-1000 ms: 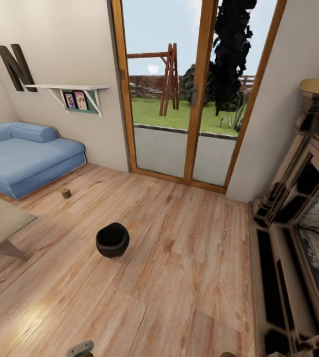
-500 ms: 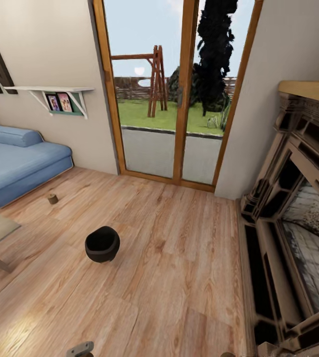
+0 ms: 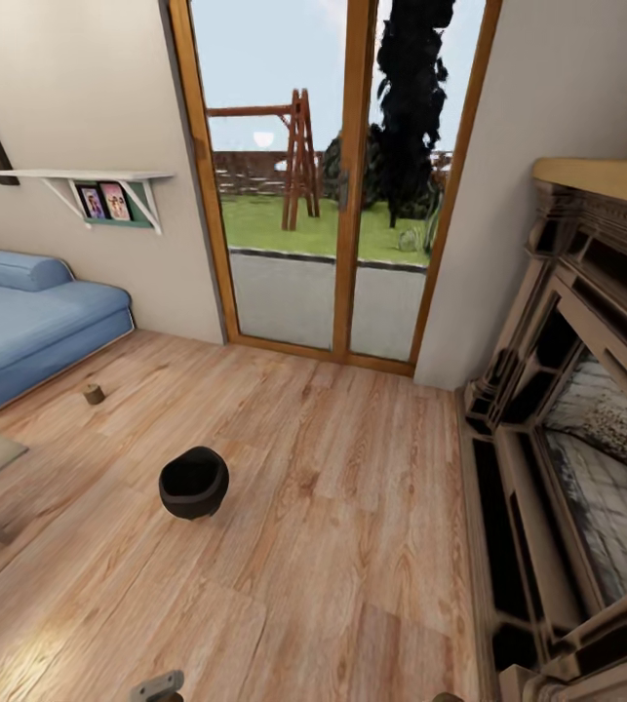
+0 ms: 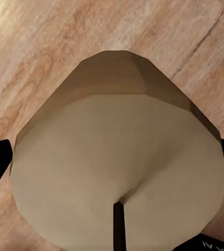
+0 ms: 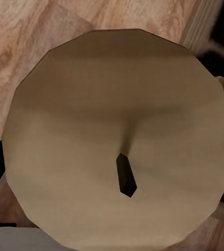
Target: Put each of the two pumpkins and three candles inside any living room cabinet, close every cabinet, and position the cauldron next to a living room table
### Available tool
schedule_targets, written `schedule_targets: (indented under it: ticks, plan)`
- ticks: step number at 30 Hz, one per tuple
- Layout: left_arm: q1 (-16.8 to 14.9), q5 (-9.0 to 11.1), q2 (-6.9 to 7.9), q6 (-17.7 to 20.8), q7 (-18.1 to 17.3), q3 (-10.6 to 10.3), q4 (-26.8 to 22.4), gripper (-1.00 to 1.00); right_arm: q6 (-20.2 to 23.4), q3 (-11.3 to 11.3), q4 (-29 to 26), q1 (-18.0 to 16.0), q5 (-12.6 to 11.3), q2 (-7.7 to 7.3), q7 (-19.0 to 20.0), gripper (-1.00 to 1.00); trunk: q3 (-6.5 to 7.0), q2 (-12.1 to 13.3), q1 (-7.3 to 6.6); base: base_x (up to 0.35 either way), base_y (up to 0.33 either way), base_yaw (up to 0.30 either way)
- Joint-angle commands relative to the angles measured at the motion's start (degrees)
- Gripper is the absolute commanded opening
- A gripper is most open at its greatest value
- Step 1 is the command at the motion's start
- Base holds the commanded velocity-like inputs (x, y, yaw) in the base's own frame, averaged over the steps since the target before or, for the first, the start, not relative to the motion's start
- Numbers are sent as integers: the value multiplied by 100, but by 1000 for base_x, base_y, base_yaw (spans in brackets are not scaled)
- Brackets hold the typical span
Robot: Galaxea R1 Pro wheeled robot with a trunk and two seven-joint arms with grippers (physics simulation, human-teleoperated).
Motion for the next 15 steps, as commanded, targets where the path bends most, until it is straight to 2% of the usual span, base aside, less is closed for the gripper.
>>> schedule_targets:
  ticks: [1,7,15]
  plan:
    - [2,-1,0,0,4,-1,0,-100,-1,-3,0,0,-1,3,-5,-100,-7,0,0,0,0,-1]
    - [5,-1,0,0,4,1,0,-100,-1,-10,0,4,-1,70,-5,-100,-52,0,0,0,0,0]
    - [4,-1,0,0,4,1,0,-100,-1,-10,0,17,-1,77,-4,-100,-113,0,0,0,0,0]
